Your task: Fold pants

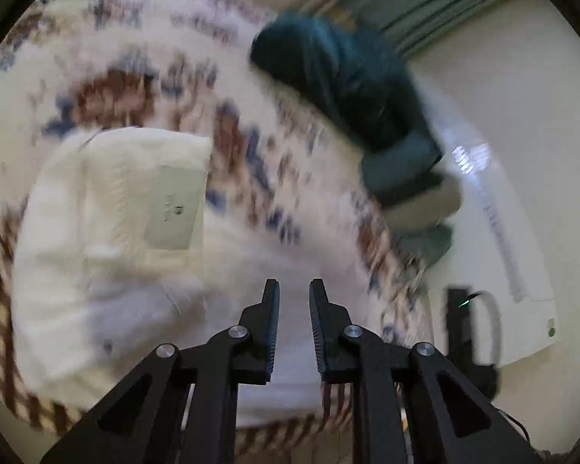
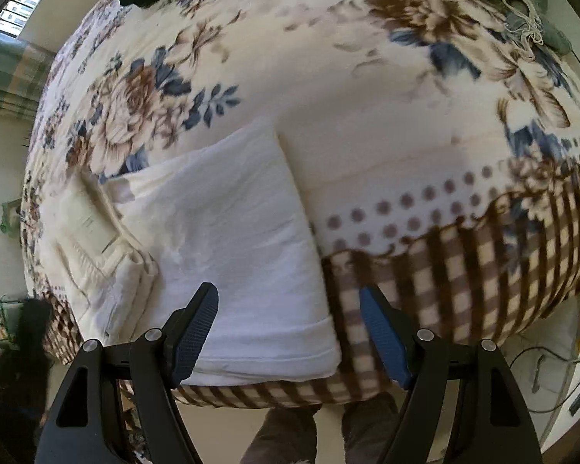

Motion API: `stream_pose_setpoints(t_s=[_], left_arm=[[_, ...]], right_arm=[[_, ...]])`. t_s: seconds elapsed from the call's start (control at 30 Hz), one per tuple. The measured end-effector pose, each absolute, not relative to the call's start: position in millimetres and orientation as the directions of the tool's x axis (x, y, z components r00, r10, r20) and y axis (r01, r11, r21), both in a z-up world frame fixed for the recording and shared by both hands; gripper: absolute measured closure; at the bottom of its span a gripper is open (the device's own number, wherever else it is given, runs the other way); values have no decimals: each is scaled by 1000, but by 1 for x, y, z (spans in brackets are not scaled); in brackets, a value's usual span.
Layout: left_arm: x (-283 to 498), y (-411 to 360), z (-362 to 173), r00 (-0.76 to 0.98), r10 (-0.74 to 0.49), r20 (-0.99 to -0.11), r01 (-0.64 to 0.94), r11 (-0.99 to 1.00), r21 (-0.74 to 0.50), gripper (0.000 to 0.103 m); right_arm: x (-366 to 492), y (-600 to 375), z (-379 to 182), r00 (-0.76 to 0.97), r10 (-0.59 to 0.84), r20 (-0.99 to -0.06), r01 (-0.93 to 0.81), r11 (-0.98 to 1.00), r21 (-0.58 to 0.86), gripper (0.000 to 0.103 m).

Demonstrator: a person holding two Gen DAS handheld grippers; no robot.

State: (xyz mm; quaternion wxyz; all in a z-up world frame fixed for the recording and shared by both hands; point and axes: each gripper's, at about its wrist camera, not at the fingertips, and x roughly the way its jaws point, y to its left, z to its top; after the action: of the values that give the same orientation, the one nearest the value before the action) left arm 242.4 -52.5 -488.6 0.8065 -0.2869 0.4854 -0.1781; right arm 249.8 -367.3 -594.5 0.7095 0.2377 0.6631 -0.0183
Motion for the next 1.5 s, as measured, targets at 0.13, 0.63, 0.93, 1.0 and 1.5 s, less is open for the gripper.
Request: stream_pose_setpoints(t_s=[0.13,0.63,0.93,1.0,1.5], left_arm=[[235,-40,-492,459,-458,-761,-72,835,-545,55],[213,105,-529,334,16,-942,-436,889,-139,4],[213,110,-520,359,-42,-932,-447,869,-211,4],[216,108,-517,373,-59,-926,-436,870,-231,4],[297,20,-535,357,-233,-904,-250,909,-333,4]], right_arm=[[265,-350,-599,132,440,-888,292,839,459,25],[313,-204,-672,110,646,-756,350,687,637,71],[267,-257,-576,316,432,-844,295,801,521,88],[246,-292,-555,364,362,-858,319,817,480,88],[198,-465,-611,276,315,-908,534,735,418,26]])
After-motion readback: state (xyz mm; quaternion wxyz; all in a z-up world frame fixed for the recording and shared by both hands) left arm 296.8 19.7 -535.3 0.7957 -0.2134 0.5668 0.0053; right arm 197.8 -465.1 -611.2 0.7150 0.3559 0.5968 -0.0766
